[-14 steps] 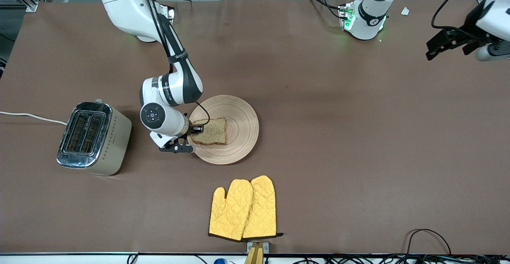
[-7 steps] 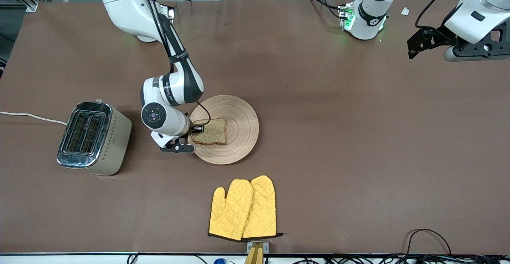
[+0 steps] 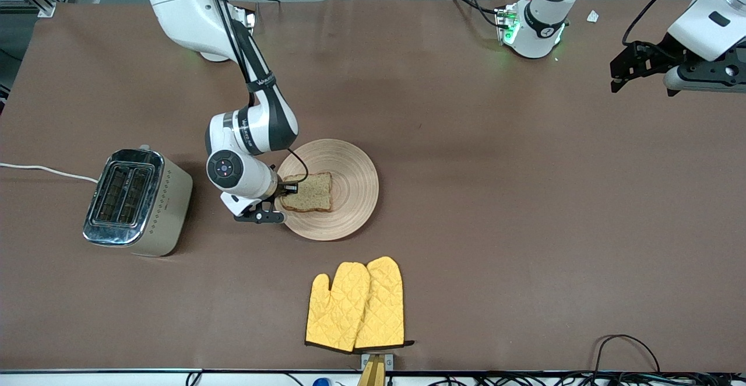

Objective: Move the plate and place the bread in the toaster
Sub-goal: 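Lift the bread with the right gripper and carry it over the toaster, then lower the bread into the toaster slot with the right gripper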

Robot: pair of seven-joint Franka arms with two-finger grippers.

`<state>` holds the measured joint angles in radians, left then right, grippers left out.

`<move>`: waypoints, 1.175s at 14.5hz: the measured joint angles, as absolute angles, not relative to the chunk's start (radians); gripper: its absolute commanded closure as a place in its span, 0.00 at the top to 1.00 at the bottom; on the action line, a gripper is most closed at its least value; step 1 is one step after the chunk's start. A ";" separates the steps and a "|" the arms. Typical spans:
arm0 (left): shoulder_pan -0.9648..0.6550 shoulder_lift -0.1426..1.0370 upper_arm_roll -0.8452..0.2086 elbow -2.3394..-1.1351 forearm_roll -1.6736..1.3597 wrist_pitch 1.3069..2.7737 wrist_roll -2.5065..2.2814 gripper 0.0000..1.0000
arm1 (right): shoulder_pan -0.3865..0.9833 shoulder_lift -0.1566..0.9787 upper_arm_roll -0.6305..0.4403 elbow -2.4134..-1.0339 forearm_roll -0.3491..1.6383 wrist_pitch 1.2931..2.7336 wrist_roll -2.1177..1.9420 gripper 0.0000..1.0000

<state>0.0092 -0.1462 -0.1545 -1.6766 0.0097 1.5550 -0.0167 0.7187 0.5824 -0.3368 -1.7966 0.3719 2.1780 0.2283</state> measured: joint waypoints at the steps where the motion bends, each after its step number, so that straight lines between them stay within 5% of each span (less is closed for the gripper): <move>1: 0.009 -0.146 -0.155 -1.677 0.010 1.564 -0.017 1.00 | 0.721 0.581 -0.338 -1.780 0.367 2.151 0.234 0.00; 8: 0.031 -0.131 -0.153 -1.680 0.010 1.576 -0.017 1.00 | 0.734 0.444 -0.415 -1.589 0.103 1.834 0.307 0.01; 17: 0.054 -0.119 -0.153 -1.680 0.009 1.582 -0.017 1.00 | 0.831 0.398 -0.410 -1.533 -0.680 1.362 0.526 0.01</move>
